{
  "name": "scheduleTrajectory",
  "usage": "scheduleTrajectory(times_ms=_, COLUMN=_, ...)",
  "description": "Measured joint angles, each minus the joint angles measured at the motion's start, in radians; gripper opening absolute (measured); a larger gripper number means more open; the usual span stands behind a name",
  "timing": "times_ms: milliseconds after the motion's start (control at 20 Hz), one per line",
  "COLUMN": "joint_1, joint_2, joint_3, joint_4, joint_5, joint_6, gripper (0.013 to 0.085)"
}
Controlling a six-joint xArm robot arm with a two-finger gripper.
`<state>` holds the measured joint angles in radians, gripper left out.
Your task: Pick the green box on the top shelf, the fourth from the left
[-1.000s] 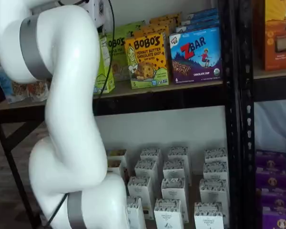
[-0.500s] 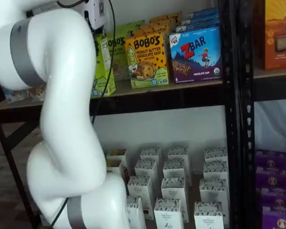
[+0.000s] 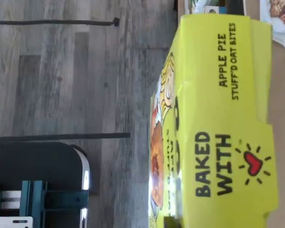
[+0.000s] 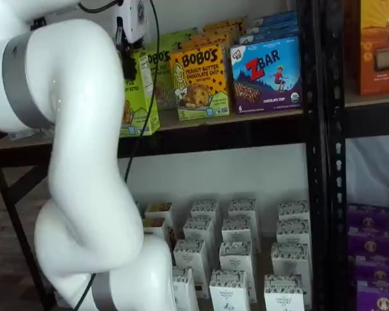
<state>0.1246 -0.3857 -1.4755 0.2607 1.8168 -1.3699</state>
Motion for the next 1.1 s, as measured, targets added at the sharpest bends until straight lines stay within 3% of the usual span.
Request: scheduleTrajectory(times_ms=1100, joint_1=-0.101, joint_2=-0.108, joint_3=0.136, joint_4=-0.009, joint_5=-0.015, joint_6=-0.106, gripper=0.0290)
